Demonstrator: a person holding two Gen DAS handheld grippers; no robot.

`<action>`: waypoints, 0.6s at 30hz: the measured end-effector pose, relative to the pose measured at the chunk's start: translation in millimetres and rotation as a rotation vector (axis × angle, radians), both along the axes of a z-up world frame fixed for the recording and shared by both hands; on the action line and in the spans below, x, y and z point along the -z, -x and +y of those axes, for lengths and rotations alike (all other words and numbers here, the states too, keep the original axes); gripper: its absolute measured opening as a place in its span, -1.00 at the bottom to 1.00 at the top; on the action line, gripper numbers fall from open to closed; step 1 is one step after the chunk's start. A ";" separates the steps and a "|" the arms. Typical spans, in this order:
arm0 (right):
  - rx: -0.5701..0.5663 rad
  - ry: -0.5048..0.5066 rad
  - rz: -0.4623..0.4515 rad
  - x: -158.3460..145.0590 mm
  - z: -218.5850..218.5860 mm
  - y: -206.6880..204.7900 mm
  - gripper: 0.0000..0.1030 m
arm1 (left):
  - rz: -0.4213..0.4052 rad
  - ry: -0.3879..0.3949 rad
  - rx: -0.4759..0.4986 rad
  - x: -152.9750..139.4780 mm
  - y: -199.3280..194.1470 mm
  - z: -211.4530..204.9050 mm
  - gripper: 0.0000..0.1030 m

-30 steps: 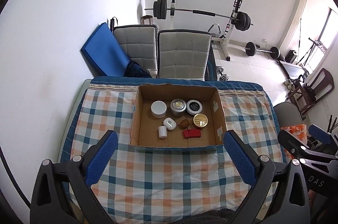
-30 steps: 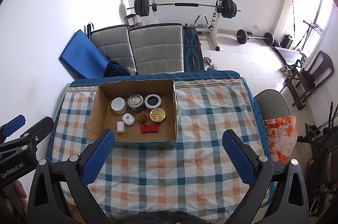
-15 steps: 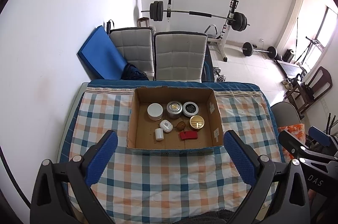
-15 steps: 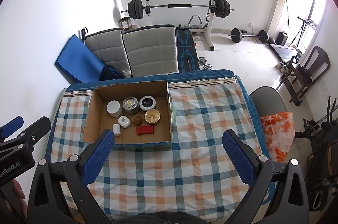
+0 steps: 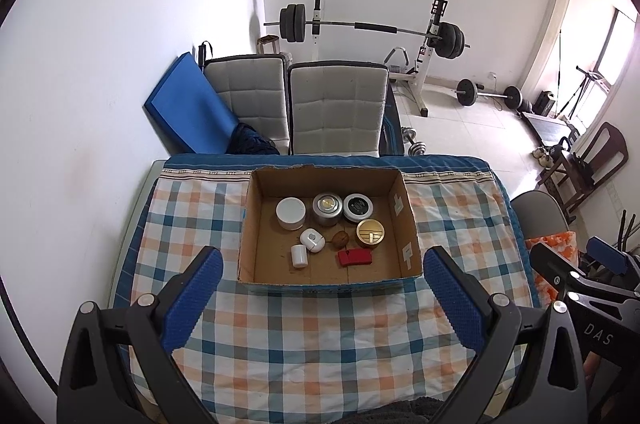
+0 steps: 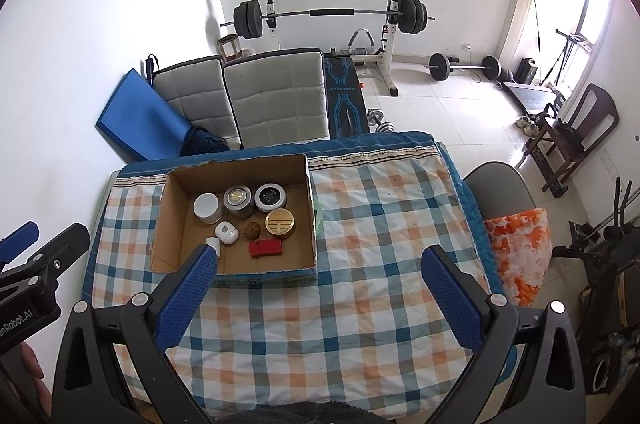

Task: Organize rigid objects

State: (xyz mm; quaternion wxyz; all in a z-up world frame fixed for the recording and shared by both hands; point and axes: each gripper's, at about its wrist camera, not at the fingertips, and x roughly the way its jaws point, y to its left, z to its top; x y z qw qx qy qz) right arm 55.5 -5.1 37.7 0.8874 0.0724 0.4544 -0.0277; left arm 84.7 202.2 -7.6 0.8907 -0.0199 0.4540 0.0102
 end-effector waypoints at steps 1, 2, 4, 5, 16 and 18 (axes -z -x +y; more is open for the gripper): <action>-0.002 0.002 0.001 0.0 0.0 0.0 1.00 | 0.004 0.000 0.001 0.0 -0.1 0.5 1.00; -0.002 0.004 0.001 0.5 -0.4 0.2 1.00 | 0.006 0.000 0.002 0.0 -0.5 -0.4 1.00; 0.001 0.000 0.001 0.1 0.4 -0.2 1.00 | 0.006 0.000 0.006 -0.2 -1.3 -1.3 1.00; 0.001 0.001 0.002 0.2 0.5 -0.1 1.00 | 0.007 -0.002 0.007 0.0 -1.2 -1.2 1.00; 0.000 0.000 0.003 0.8 -1.7 -1.0 1.00 | 0.003 -0.004 0.013 1.3 -1.4 -3.2 1.00; 0.000 0.000 0.003 0.7 -1.5 -0.9 1.00 | 0.003 -0.006 0.011 1.3 -1.5 -3.5 1.00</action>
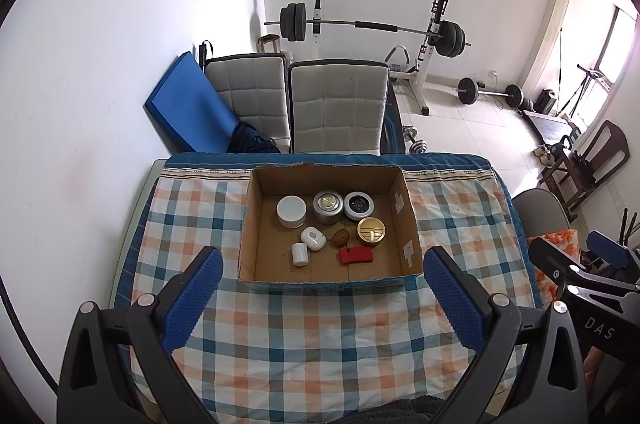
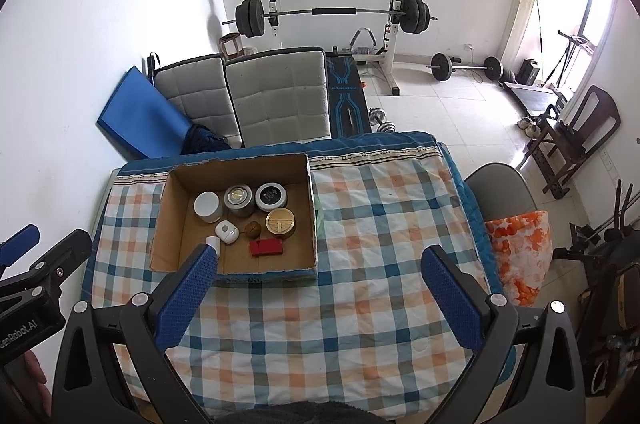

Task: Organize rigid objects

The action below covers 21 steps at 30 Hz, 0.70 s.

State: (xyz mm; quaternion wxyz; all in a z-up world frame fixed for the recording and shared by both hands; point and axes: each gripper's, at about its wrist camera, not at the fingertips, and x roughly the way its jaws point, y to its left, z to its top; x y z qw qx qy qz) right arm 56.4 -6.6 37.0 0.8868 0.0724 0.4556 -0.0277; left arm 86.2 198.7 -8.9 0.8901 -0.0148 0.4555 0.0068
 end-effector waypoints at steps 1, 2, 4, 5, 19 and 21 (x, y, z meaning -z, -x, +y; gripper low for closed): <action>0.000 0.000 -0.001 0.2 -0.2 -0.1 1.00 | 0.001 0.002 0.002 0.2 0.1 1.3 1.00; -0.001 0.002 -0.001 0.5 -0.1 -0.1 1.00 | 0.001 0.001 0.002 0.4 0.1 1.5 1.00; 0.001 0.007 0.000 0.2 0.2 -0.1 1.00 | 0.004 0.000 0.003 0.9 0.0 1.9 1.00; 0.001 0.012 0.000 0.2 0.1 -0.2 1.00 | 0.006 -0.001 0.001 1.0 0.1 2.3 1.00; -0.007 0.028 -0.015 -7.5 -4.9 -6.1 1.00 | 0.002 0.005 -0.014 1.6 -0.9 6.4 1.00; -0.009 0.026 -0.018 -8.4 -5.4 -6.4 1.00 | 0.001 0.003 -0.010 1.5 -1.4 6.7 1.00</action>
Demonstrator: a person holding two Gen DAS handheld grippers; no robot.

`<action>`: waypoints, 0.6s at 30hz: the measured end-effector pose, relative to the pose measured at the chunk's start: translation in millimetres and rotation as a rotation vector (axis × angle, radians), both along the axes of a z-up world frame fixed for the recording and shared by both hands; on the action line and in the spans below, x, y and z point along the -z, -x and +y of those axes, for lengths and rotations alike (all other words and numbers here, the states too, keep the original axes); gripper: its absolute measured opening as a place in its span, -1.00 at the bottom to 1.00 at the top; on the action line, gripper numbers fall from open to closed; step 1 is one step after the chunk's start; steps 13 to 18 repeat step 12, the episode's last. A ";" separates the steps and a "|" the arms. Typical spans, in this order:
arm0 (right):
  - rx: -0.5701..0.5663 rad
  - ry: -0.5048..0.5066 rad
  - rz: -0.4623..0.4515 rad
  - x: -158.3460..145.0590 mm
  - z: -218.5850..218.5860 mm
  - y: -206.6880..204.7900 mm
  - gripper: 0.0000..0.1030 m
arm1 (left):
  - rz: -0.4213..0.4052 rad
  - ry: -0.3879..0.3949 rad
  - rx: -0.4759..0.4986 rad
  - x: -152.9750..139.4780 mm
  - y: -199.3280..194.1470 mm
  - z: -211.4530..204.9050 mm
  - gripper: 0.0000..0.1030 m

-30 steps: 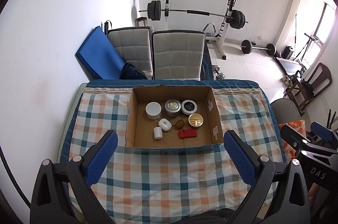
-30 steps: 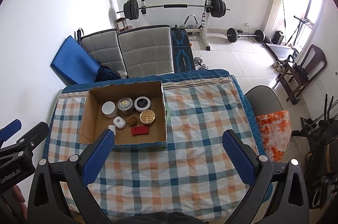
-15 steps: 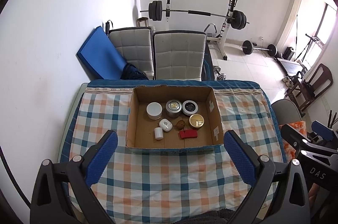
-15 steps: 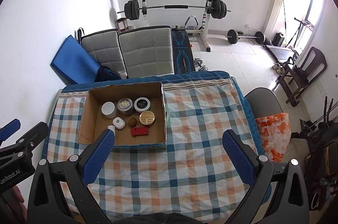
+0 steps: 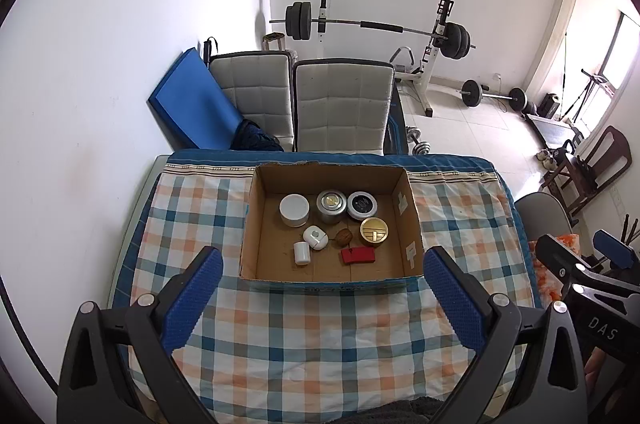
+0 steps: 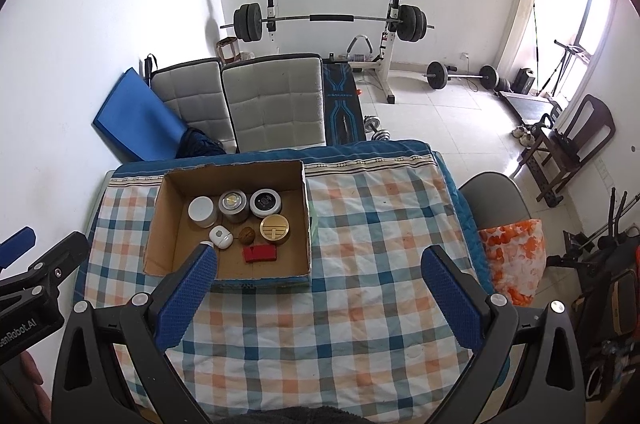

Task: Organize rigid objects

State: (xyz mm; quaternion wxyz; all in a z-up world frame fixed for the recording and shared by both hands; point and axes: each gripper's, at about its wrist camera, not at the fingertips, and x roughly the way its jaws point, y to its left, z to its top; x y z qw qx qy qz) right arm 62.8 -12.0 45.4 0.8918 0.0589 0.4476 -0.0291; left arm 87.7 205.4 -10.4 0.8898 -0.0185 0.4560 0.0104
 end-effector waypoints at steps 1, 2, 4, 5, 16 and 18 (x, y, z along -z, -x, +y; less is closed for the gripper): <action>-0.001 0.000 0.000 -0.4 -0.5 -0.5 1.00 | -0.001 0.000 -0.001 0.0 0.3 0.1 1.00; -0.001 0.001 -0.003 -1.2 -1.1 -0.8 1.00 | -0.002 0.000 -0.001 0.0 0.3 0.0 1.00; -0.003 -0.001 -0.003 -1.6 -1.9 0.0 1.00 | -0.006 0.000 -0.004 -0.2 0.4 0.6 1.00; -0.002 0.001 -0.003 -1.4 -1.4 0.9 1.00 | -0.009 0.000 -0.005 -0.2 0.3 0.8 1.00; -0.009 0.001 -0.006 -3.6 -0.9 0.9 1.00 | -0.016 -0.002 -0.002 -1.3 1.9 -0.5 1.00; -0.009 0.001 -0.006 -3.6 -0.9 0.9 1.00 | -0.016 -0.002 -0.002 -1.3 1.9 -0.5 1.00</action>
